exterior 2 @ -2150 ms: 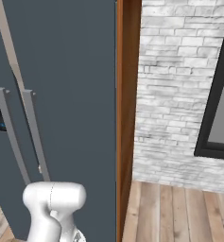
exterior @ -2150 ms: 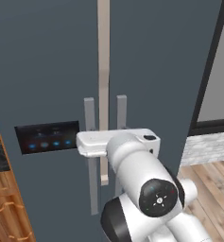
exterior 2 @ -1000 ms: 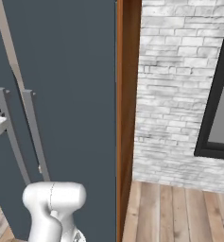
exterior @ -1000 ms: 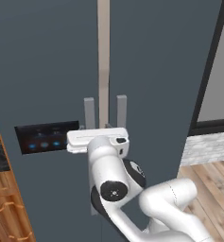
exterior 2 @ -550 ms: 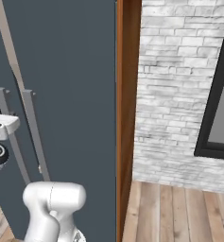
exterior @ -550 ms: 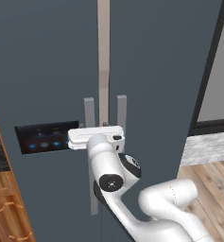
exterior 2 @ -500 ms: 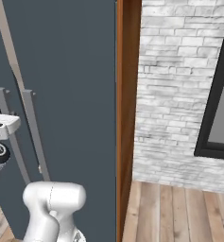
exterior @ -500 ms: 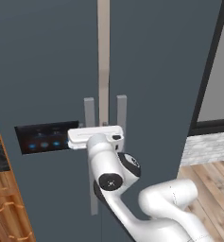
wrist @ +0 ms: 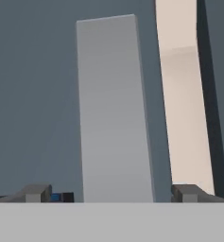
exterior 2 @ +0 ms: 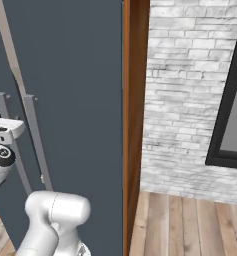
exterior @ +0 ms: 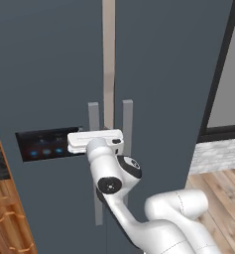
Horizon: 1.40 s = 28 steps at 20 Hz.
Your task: Open the freezer door, pick up the ice cube tray from the freezer, and place it on the dining counter.
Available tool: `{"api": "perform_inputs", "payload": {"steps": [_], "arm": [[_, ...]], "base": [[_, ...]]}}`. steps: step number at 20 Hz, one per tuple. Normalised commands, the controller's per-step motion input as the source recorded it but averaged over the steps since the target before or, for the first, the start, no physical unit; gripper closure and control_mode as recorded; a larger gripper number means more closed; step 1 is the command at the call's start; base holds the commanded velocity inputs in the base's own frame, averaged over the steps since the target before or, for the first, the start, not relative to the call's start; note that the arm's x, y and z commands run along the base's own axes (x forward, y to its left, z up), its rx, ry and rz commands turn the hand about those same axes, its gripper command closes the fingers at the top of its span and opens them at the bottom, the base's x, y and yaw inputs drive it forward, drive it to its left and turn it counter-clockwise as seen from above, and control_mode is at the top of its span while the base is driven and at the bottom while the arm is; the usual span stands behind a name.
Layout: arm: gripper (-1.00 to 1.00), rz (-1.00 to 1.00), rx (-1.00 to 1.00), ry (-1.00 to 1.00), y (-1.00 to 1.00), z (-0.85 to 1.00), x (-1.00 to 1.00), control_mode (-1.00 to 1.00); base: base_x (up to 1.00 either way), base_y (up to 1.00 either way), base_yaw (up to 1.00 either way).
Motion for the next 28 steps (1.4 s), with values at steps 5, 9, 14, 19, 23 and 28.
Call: {"api": "perform_inputs", "payload": {"steps": [5,9,14,19,23,28], "arm": [[1.0,0.0,0.0,0.0,0.13,0.0,0.27,-1.0],[1.0,0.0,0.0,0.0,0.02,0.0,0.0,-1.0],[1.0,0.0,0.0,0.0,0.0,0.0,0.0,-1.0],[1.0,0.0,0.0,0.0,0.0,0.0,-0.03,-1.0],[1.0,0.0,0.0,0.04,0.02,0.0,-0.27,-1.0],[1.0,0.0,0.0,0.02,0.07,0.0,-0.47,-1.0]], "base": [[0.0,0.0,0.0],[0.0,0.0,0.0],[0.0,0.0,0.0],[0.0,0.0,0.0],[0.0,0.0,0.0],[0.0,0.0,0.0]]}}
